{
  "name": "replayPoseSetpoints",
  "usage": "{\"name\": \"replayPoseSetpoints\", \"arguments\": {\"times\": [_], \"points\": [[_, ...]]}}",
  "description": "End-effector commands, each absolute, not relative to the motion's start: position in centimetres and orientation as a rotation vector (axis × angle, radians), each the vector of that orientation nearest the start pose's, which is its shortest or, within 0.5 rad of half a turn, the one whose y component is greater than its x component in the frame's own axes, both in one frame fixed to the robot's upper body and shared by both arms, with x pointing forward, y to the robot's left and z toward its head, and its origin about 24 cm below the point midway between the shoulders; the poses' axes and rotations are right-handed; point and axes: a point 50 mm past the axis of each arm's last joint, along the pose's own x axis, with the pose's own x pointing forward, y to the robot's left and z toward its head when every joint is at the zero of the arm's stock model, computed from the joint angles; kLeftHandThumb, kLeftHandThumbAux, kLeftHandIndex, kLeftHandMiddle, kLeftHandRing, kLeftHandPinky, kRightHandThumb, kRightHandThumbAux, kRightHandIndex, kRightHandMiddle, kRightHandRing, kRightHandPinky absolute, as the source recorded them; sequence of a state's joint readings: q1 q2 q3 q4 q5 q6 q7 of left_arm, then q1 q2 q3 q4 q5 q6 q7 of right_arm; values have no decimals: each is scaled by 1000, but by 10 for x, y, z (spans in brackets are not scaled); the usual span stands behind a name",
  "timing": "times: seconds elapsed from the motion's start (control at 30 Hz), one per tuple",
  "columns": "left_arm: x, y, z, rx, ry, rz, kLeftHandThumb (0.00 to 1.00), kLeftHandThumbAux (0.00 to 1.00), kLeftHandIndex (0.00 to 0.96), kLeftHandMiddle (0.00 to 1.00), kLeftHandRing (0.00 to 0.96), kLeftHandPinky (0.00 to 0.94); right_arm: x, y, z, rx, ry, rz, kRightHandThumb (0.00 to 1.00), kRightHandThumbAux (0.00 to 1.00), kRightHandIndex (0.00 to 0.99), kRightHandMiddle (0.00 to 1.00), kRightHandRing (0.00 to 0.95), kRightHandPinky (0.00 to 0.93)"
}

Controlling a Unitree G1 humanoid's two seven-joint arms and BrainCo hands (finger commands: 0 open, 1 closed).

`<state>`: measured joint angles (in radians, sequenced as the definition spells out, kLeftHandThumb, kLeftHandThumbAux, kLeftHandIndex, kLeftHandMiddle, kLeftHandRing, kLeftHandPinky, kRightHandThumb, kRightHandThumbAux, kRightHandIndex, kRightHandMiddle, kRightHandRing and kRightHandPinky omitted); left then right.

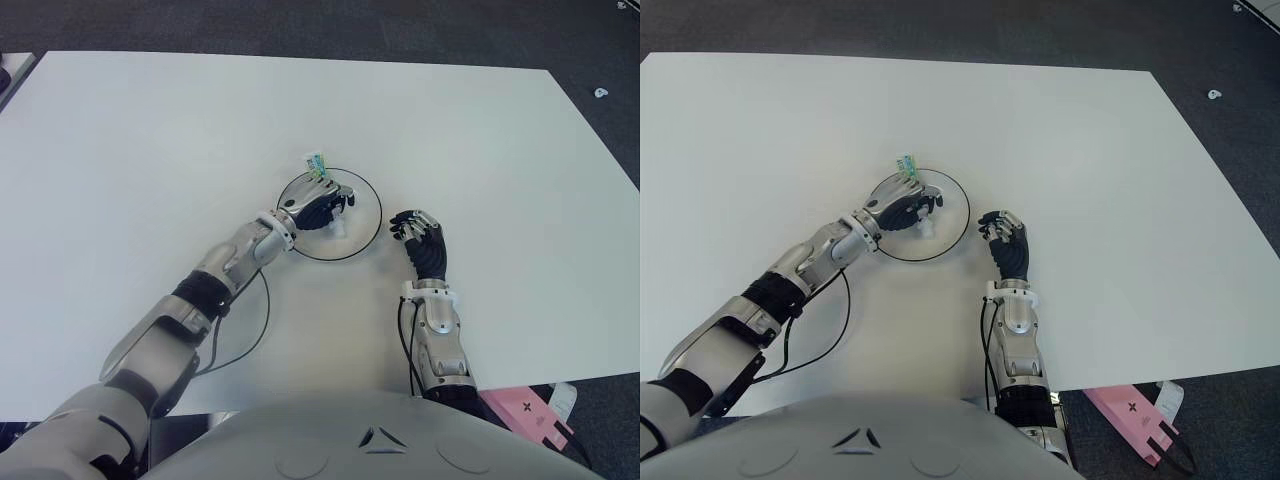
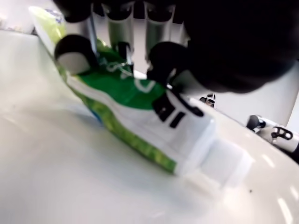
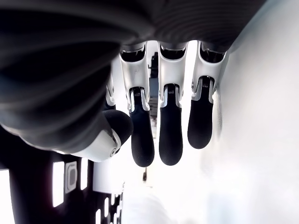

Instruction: Put the toothpaste on the table into the plate.

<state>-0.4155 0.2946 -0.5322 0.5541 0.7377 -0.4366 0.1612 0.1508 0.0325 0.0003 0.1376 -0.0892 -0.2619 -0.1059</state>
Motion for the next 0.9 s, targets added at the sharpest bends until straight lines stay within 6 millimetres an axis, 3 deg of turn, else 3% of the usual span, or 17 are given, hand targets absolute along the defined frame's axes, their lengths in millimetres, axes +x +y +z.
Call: {"name": "replayPoseSetpoints", "arguments": {"times": [0.03, 0.9], "points": [[263, 93, -16, 1148, -232, -733, 850, 668, 406, 551, 913, 906, 204, -157, -19, -50, 135, -125, 705, 731, 429, 498, 502, 502], [227, 108, -14, 1078, -174, -737, 848, 668, 410, 550, 929, 916, 201, -158, -17, -60, 118, -110, 706, 730, 429, 502, 507, 504]]}}
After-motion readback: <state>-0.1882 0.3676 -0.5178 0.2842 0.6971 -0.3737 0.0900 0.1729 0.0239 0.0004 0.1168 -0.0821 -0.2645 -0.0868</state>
